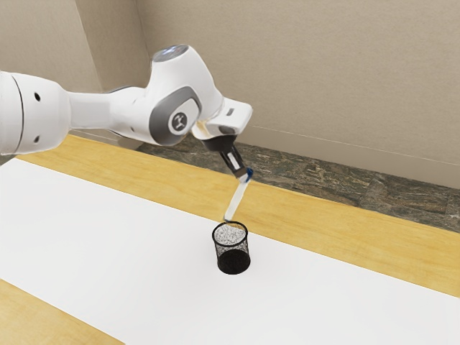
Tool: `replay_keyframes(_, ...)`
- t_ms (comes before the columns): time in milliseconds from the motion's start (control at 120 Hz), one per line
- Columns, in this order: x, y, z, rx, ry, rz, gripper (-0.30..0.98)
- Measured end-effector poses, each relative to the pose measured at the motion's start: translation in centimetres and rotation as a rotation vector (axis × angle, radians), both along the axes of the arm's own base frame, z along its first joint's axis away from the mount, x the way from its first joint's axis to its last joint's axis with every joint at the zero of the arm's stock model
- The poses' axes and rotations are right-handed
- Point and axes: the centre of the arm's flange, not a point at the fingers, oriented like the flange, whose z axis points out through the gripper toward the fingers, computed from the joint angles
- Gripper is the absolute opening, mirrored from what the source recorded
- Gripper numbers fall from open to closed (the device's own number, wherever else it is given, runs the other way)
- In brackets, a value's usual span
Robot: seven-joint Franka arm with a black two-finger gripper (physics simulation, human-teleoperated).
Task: Put the marker into the pen holder.
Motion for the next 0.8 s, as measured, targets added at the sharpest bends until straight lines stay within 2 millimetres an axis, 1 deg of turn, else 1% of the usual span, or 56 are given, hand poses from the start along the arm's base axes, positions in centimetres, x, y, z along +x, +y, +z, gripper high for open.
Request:
replay_keyframes(108,0.3,0.0,-2.0,-0.016,0.039,0.000,-0.05)
replay_keyframes(192,0.6,0.5,-3.2,-0.021,0.060,0.003,-0.07)
replay_keyframes(292,0.8,0.6,-5.1,-0.017,0.090,-0.001,-0.08)
replay_keyframes(350,0.8,0.6,-5.9,-0.017,0.104,-0.004,0.04)
replay_keyframes(408,0.8,0.6,-6.3,-0.019,0.112,-0.008,0.18)
replay_keyframes(492,0.8,0.7,-6.5,-0.019,0.115,-0.015,0.34)
replay_keyframes(525,0.7,0.7,-5.9,-0.020,0.109,-0.017,0.39)
replay_keyframes(567,0.4,1.4,-3.8,-0.017,0.091,-0.015,0.44)
replay_keyframes(600,0.2,3.1,-1.0,-0.012,0.074,0.003,0.48)
replay_keyframes(625,0.1,5.0,1.9,-0.004,0.058,0.024,0.50)
replay_keyframes(675,-0.2,8.9,8.6,0.032,0.025,0.055,0.54)
replay_keyframes(700,-0.9,10.6,12.0,0.058,0.012,0.066,0.56)
replay_keyframes(725,-1.8,12.1,14.8,0.081,0.009,0.078,0.57)
replay_keyframes(742,-2.5,13.1,16.1,0.095,0.014,0.087,0.58)
replay_keyframes(758,-3.0,14.0,17.0,0.108,0.024,0.097,0.59)
replay_keyframes(800,-4.2,16.5,18.0,0.138,0.064,0.125,0.61)
